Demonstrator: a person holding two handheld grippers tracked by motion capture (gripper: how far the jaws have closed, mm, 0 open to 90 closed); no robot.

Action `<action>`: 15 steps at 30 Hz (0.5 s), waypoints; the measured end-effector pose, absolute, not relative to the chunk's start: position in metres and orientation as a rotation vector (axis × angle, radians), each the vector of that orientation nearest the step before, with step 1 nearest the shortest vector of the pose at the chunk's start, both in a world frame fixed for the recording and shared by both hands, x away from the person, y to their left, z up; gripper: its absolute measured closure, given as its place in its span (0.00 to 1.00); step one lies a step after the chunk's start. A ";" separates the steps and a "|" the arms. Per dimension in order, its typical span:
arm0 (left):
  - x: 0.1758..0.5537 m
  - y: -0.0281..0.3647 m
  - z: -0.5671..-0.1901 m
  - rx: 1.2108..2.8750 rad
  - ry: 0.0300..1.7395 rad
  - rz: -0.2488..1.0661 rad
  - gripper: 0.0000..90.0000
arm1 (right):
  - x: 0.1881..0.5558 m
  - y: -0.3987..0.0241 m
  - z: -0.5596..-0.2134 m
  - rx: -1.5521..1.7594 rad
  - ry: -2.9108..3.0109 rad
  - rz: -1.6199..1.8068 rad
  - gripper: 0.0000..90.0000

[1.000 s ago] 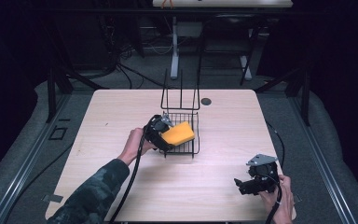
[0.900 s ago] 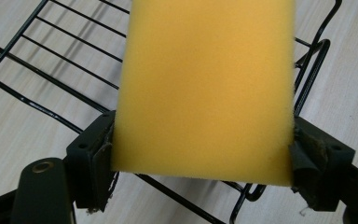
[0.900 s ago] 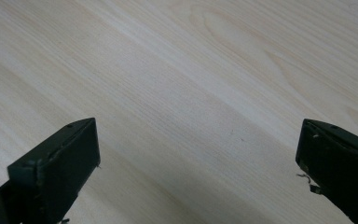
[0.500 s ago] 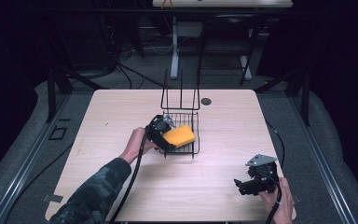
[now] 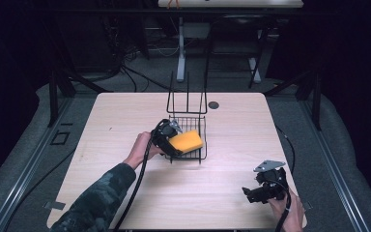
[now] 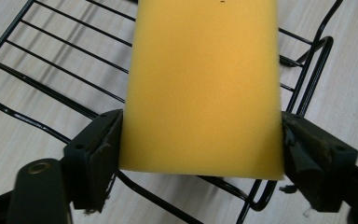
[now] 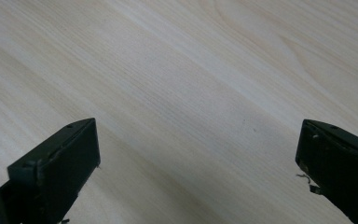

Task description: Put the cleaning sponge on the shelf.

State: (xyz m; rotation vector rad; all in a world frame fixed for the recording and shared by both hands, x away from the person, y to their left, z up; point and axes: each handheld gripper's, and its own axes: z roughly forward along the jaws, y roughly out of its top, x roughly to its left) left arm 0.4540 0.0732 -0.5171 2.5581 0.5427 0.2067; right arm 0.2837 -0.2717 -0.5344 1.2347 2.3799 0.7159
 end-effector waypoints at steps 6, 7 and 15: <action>0.452 0.078 -0.512 2.517 0.589 0.211 0.12 | 0.284 -0.272 -0.533 1.282 2.388 0.734 0.00; 0.451 0.079 -0.510 2.509 0.596 0.216 0.11 | 0.285 -0.273 -0.533 1.283 2.391 0.735 0.00; 0.444 0.091 -0.499 2.489 0.638 0.233 0.05 | 0.284 -0.272 -0.530 1.317 2.378 0.775 0.00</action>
